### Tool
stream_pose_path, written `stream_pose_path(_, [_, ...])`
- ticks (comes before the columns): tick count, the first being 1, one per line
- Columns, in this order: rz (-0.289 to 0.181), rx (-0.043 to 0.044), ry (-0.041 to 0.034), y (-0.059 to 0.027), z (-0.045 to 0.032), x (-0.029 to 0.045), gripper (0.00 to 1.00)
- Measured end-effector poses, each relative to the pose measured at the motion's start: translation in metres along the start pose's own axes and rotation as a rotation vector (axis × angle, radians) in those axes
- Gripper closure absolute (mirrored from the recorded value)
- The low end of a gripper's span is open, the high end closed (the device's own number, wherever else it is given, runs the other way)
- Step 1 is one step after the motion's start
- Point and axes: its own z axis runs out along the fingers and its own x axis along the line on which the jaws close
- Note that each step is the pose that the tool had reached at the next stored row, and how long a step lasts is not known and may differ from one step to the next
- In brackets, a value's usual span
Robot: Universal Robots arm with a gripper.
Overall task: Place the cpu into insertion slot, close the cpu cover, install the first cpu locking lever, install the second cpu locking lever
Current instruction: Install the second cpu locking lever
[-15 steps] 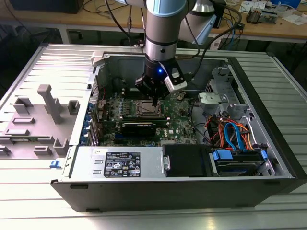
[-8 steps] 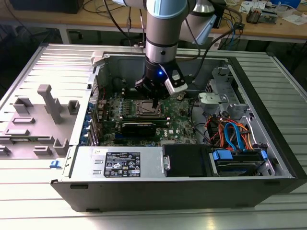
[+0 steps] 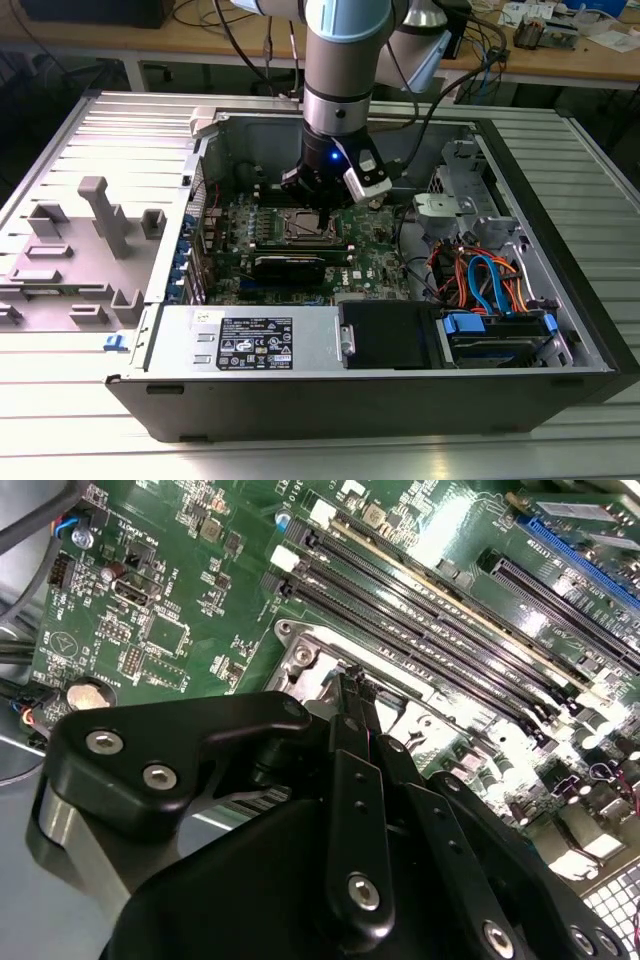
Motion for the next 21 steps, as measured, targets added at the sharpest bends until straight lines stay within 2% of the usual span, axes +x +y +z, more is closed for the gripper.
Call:
stream_pose_path(13, [-0.005,0.0002,0.0001,-0.0006,-0.0012,0.0002,0.89])
stream_pose_path(16, [-0.012,-0.0001,0.0001,-0.0075,-0.0012,0.0012,0.89])
stream_pose_path(21, [-0.012,0.0,0.0002,-0.0097,-0.0012,0.0013,0.89])
